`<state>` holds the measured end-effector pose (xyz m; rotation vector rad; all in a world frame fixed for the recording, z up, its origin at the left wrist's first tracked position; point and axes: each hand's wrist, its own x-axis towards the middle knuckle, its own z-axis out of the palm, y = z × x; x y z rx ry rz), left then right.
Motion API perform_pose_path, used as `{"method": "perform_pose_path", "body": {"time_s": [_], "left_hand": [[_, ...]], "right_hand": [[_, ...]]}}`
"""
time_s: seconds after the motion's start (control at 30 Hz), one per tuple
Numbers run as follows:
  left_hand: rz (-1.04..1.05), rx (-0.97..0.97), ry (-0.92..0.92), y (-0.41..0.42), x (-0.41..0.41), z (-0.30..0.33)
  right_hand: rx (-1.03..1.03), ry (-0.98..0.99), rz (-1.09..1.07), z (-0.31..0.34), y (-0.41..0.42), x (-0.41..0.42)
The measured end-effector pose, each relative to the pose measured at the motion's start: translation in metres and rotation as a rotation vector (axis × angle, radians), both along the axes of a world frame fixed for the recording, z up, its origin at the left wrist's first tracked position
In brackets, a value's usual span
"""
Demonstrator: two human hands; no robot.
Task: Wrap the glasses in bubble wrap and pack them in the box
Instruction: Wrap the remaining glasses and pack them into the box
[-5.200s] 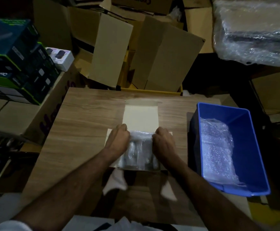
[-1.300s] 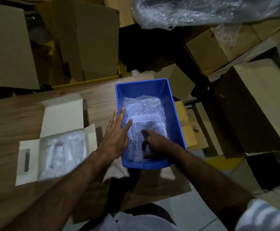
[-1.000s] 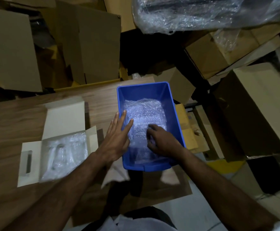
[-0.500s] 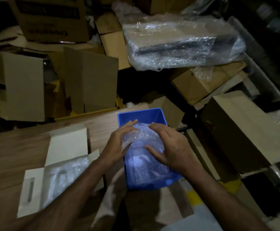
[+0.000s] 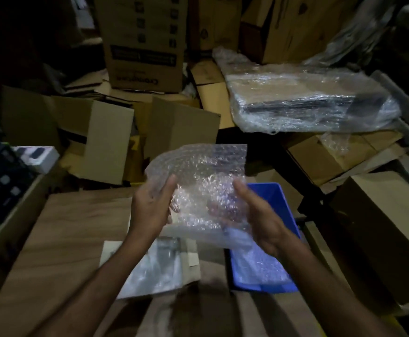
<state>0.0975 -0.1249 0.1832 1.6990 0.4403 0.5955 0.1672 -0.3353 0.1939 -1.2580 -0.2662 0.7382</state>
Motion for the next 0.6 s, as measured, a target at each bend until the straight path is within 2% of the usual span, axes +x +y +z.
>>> {"method": "perform_pose_path", "body": {"time_s": [0.07,0.1,0.17,0.27,0.33,0.4,0.5,0.6], "left_hand": [[0.082,-0.112,0.109,0.017,-0.002,0.004],[0.087,-0.177,0.182,0.027,-0.004,0.005],[0.028,-0.352,0.299,0.05,-0.015,0.003],[-0.215,-0.536,0.436,0.082,-0.049,-0.005],[-0.273,-0.531,0.421,0.089,-0.073,-0.022],[-0.178,-0.451,0.357,0.09,-0.089,-0.04],[-0.106,-0.385,0.253,0.096,-0.094,-0.047],[-0.225,-0.437,0.278,0.11,-0.104,-0.046]], "right_hand": [[-0.177,-0.134,0.144,-0.007,0.017,-0.018],[-0.228,-0.188,0.089,-0.012,0.029,-0.024],[-0.21,-0.124,-0.065,-0.02,0.052,-0.028],[-0.184,-0.023,-0.187,-0.032,0.076,-0.026],[-0.194,-0.012,-0.215,-0.043,0.085,-0.025],[-0.282,-0.141,-0.192,-0.053,0.089,-0.027],[-0.355,-0.326,-0.015,-0.062,0.087,-0.033],[-0.498,-0.525,0.148,-0.071,0.089,-0.04]]}}
